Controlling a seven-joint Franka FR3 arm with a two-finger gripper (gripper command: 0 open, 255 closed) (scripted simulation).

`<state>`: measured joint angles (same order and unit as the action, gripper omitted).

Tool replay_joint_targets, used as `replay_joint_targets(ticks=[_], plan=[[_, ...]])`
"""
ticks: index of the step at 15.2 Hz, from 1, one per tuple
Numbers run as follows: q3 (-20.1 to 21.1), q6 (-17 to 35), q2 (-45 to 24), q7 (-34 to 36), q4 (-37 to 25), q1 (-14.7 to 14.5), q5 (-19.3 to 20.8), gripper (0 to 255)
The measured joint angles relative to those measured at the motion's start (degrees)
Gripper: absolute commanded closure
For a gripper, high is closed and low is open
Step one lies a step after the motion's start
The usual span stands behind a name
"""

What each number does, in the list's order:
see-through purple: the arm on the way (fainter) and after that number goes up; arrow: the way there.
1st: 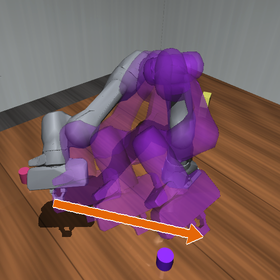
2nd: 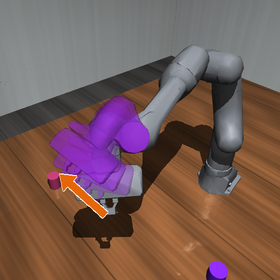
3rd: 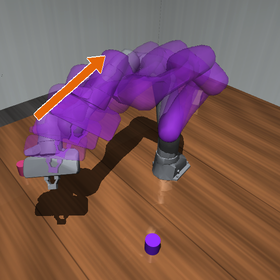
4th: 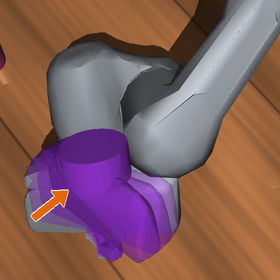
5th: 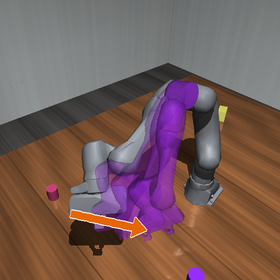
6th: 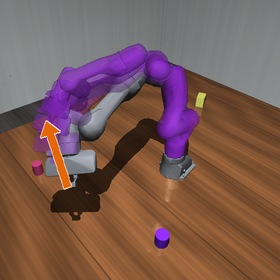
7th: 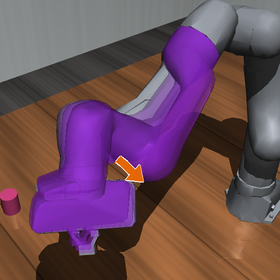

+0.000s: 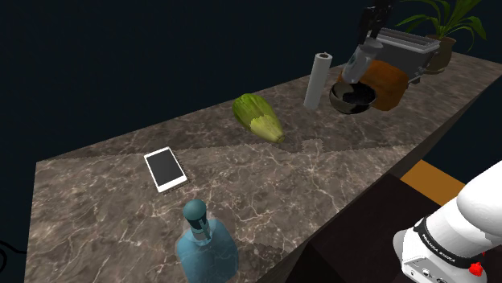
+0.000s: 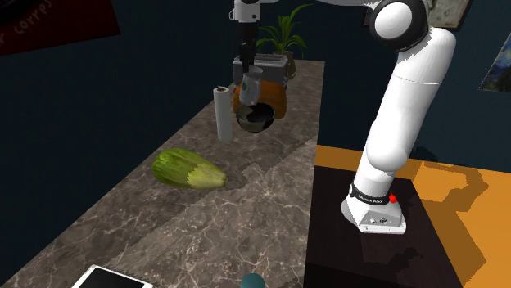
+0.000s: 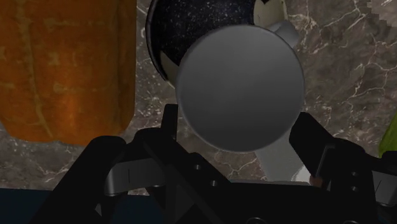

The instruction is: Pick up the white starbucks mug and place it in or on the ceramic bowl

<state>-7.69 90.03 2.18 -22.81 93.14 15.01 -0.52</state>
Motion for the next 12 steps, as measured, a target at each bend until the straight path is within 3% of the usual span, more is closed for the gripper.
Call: replay_joint_targets(ticks=[4, 10, 11, 12], plan=[[0.05, 2.99, 0.68, 0.06, 3.66, -0.04, 0.09, 255], [0.01, 3.36, 0.85, -0.01, 4.18, 0.00, 0.11, 255], [0.01, 3.36, 0.85, -0.02, 4.18, 0.00, 0.11, 0], [0.01, 3.36, 0.86, -0.02, 4.16, 0.00, 0.11, 0]])
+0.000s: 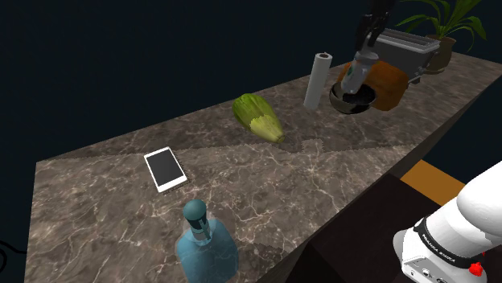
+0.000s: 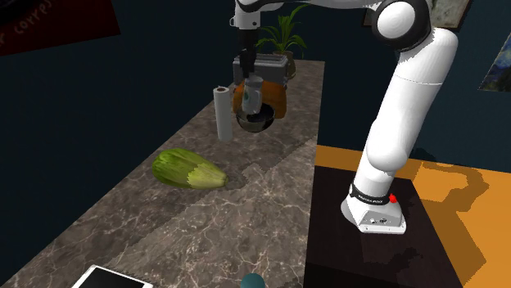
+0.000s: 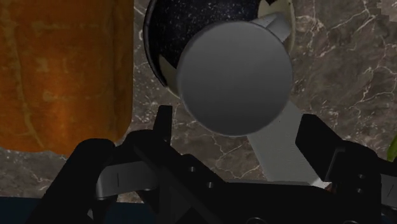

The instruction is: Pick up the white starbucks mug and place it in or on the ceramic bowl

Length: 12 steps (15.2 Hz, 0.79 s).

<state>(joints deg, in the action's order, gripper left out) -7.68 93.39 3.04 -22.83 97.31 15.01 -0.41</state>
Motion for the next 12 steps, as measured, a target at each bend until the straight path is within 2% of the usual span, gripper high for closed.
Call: replay_joint_targets(ticks=[5, 9, 12], plan=[[0.00, 0.01, 0.01, 0.00, -0.01, 0.00, 0.00, 0], [-0.07, -6.04, -1.68, -0.08, -7.81, 0.05, -0.22, 0], [-0.14, -7.57, -2.06, -0.20, -9.68, 0.12, -0.27, 0]])
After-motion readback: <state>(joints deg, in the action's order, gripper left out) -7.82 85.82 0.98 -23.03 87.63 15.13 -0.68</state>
